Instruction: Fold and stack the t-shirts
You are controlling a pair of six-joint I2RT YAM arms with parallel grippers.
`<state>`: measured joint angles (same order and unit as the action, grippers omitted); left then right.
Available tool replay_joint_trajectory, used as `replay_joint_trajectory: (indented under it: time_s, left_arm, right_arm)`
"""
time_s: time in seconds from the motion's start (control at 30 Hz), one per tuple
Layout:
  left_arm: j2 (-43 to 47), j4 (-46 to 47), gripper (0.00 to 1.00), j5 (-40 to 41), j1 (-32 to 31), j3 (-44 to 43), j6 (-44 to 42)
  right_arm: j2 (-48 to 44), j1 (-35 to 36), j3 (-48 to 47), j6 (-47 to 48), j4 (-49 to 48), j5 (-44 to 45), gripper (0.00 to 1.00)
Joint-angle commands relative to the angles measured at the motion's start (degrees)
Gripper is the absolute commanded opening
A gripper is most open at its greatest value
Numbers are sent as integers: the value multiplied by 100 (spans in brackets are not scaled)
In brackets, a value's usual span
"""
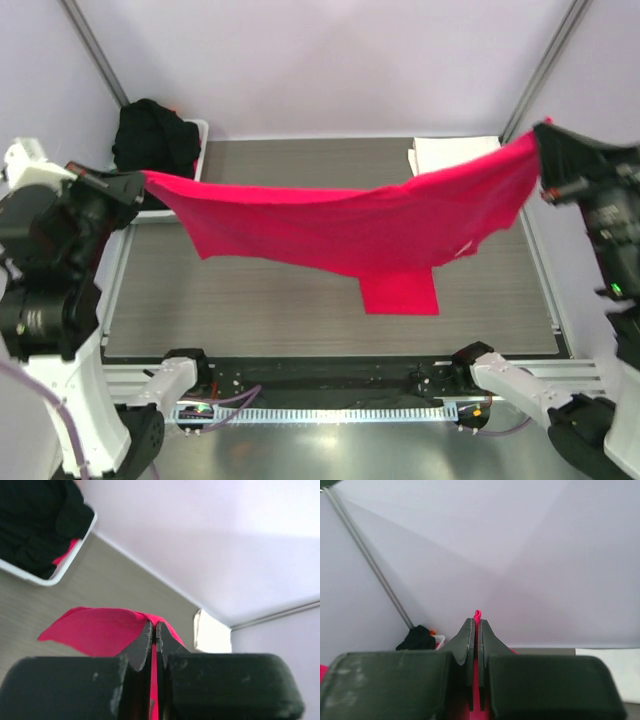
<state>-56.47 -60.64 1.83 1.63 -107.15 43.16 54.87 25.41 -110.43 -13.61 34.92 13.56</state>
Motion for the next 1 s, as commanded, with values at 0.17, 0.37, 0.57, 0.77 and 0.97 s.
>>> replay_joint_trajectory:
  time_s: [0.17,0.37,0.57,0.77,0.97]
  left_arm:
    - [988,648,0,696,22,-728,316]
    - [1200,1107,0,696,22,-894,246]
    - [499,914,0,688,22,-895,377]
    - [-504,580,0,784,22,-396,527]
    - [-1120,1640,0,942,109,1599,422]
  right_arm:
    - [-1180,17,-398,244,208,-731,1]
    - [-1146,25,-1084,358,261,-899,1]
    - [-250,25,-1078,771,16,-593,1]
    - [972,26,-280,1316,-739,400,1]
    - [2410,-272,749,1441,-2066,509,1]
